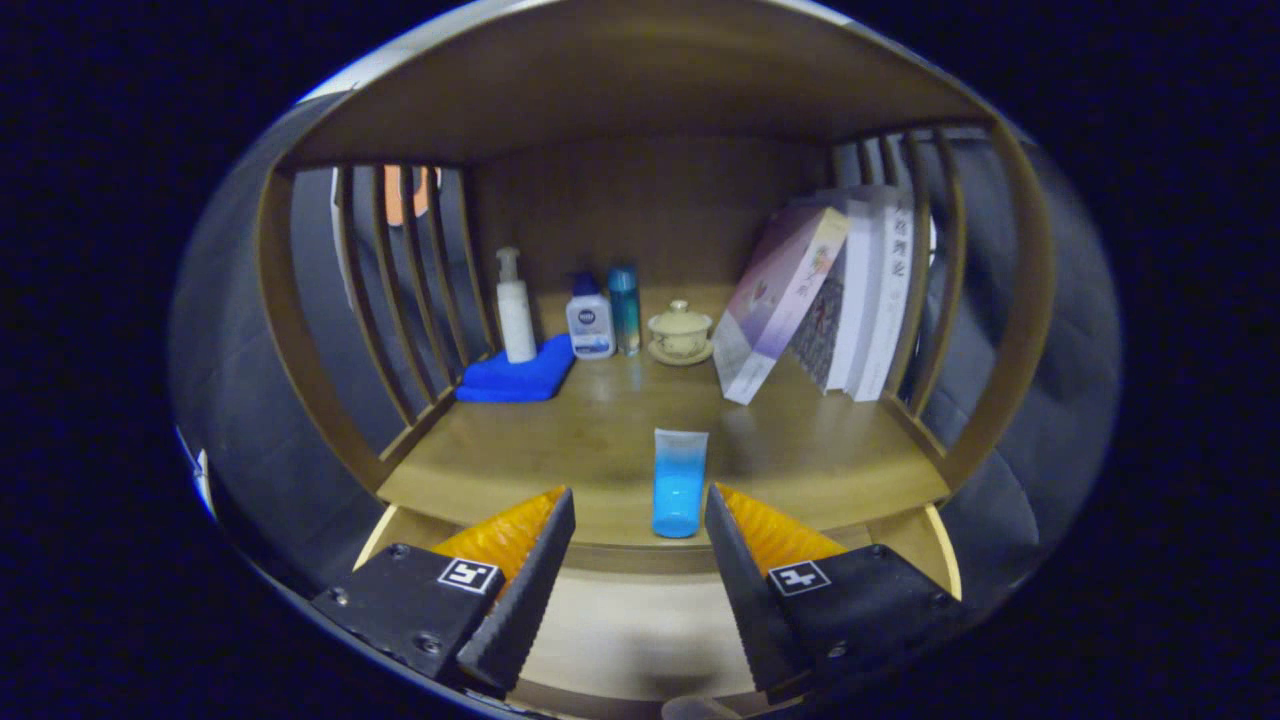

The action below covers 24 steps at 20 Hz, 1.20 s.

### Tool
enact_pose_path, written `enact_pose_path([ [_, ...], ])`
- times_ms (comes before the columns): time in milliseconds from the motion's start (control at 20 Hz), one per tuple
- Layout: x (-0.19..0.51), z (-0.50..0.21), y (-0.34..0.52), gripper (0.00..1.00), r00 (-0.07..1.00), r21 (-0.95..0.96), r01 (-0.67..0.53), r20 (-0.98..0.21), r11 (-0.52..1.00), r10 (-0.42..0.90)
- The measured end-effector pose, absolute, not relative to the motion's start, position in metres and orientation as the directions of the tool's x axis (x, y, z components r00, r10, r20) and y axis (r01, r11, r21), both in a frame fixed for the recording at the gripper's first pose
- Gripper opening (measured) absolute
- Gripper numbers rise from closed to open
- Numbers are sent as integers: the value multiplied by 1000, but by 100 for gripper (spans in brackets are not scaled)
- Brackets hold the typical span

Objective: Pull open the drawer, take out the items inside it, and place them on the countertop above the cabinet.

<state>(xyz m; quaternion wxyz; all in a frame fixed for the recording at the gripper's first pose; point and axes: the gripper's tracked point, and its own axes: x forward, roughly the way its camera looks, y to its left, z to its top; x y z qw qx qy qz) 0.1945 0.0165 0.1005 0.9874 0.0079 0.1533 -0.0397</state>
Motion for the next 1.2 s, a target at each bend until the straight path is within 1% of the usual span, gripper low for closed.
enact_pose_path([
  [50,185,104,11,84,964,-11,101,-245,995,-101],
  [300,113,121,0,100,986,-30,168,-1,985,-168],
  [450,73,122,-9,100,969,-84,225,124,971,-214],
  [600,46,105,-7,100,967,-78,221,151,972,-208],
  [750,35,78,-11,99,968,-79,216,150,973,-202],
  [850,38,45,-6,99,975,-78,203,107,976,-195],
  [950,41,2,-1,100,982,-110,189,21,976,-188],
  [1000,41,-13,3,100,983,-123,183,-3,976,-184],
  [1100,38,-5,4,99,979,-124,204,52,971,-199],
  [1200,35,-14,12,99,982,-139,189,37,972,-185],
])
